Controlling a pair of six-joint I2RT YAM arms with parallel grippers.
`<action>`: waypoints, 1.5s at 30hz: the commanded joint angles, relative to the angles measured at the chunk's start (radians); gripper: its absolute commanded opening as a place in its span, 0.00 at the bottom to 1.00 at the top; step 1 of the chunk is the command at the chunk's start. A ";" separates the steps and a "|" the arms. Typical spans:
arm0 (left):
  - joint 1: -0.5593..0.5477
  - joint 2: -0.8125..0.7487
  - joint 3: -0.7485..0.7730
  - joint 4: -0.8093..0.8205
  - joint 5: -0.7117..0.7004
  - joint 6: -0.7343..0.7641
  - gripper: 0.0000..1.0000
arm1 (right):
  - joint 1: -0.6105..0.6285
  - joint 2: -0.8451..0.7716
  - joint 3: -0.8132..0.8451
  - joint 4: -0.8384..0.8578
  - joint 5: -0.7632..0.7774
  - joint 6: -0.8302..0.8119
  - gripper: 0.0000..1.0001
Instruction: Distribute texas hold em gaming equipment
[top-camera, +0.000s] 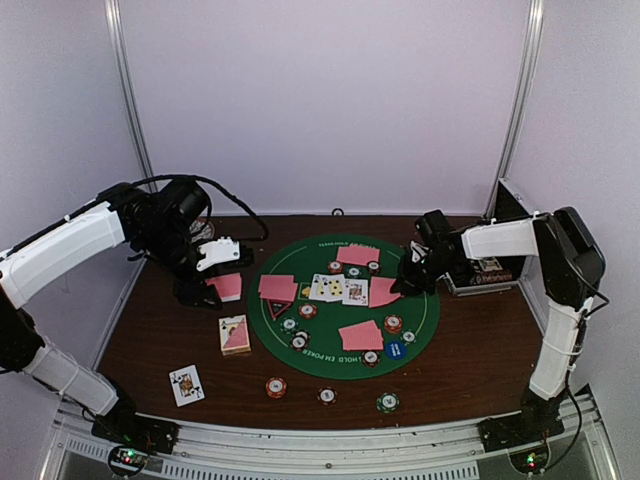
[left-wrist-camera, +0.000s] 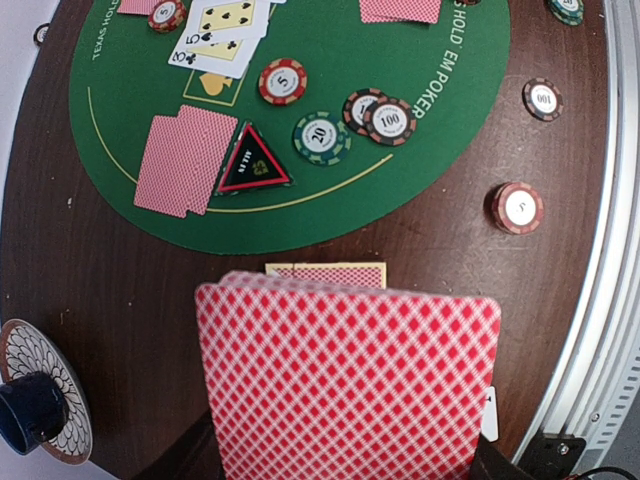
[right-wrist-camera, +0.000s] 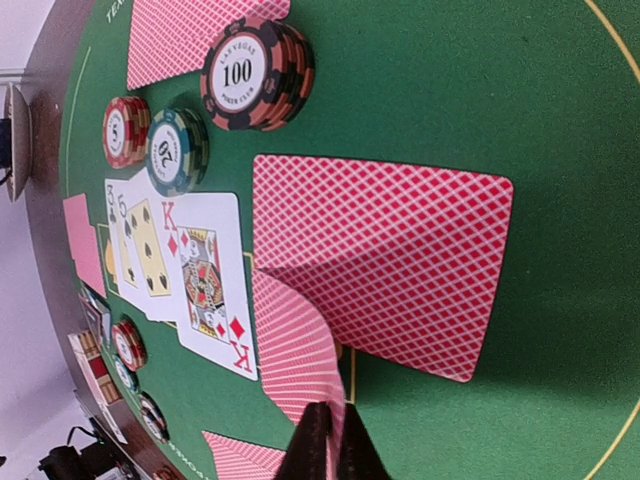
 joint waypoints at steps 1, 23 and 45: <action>0.003 -0.022 0.016 0.001 0.017 -0.001 0.20 | -0.007 -0.005 0.025 -0.059 0.053 -0.047 0.15; 0.004 -0.023 -0.046 0.046 -0.018 0.000 0.20 | 0.047 -0.206 0.052 -0.196 0.196 -0.095 1.00; 0.286 -0.142 -0.331 0.163 0.030 0.090 0.18 | 0.165 -0.484 -0.060 -0.254 0.412 -0.051 1.00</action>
